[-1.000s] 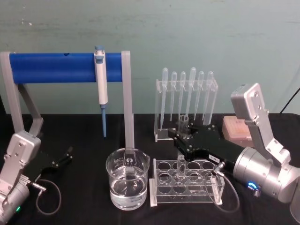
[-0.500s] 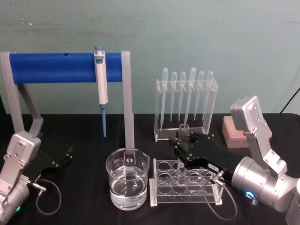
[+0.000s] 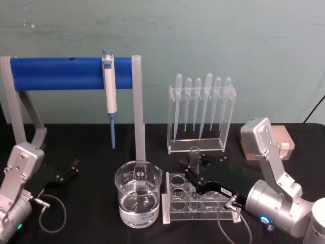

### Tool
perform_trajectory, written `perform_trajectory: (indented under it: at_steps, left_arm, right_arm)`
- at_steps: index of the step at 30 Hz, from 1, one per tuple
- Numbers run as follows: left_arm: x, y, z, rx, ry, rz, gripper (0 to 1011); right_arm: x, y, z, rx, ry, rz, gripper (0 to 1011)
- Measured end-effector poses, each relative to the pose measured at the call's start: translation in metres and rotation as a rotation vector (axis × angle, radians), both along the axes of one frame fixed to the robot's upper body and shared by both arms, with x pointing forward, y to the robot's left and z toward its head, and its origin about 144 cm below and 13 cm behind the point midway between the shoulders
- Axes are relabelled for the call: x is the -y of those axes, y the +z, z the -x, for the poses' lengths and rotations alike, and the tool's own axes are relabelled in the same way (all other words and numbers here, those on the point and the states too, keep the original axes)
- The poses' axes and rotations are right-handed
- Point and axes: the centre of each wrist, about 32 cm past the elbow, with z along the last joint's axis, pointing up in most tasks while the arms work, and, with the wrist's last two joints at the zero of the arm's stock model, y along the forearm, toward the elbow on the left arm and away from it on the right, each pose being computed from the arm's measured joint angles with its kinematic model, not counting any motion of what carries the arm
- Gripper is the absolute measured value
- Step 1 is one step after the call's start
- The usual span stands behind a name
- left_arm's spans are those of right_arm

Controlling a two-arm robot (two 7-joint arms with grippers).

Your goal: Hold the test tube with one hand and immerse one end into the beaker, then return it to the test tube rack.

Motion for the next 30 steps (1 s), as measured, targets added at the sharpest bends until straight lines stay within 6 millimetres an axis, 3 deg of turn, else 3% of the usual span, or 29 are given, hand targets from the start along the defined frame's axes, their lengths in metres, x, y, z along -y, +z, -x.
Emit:
perform_trajectory:
  at_steps: [4, 5, 11, 20, 26, 30]
  left_arm:
    - [0.000, 0.000, 0.000, 0.000, 0.000, 0.000, 1000]
    - [0.000, 0.000, 0.000, 0.000, 0.000, 0.000, 1000]
    - [0.000, 0.000, 0.000, 0.000, 0.000, 0.000, 1000]
    - [0.000, 0.000, 0.000, 0.000, 0.000, 0.000, 1000]
    - [0.000, 0.000, 0.000, 0.000, 0.000, 0.000, 1000]
    - [0.000, 0.000, 0.000, 0.000, 0.000, 0.000, 1000]
  right_arm:
    - [-0.001, -0.001, -0.001, -0.001, 0.003, 0.005, 256]
    - [-0.001, -0.001, -0.001, -0.001, 0.004, 0.007, 322]
    - [-0.001, 0.004, 0.001, 0.009, 0.011, 0.003, 486]
    - [0.007, 0.028, 0.016, 0.168, -0.019, -0.092, 783]
    - [0.017, 0.025, 0.032, 0.247, -0.211, -0.138, 965]
    - [0.022, 0.015, 0.038, 0.240, -0.366, -0.099, 1003]
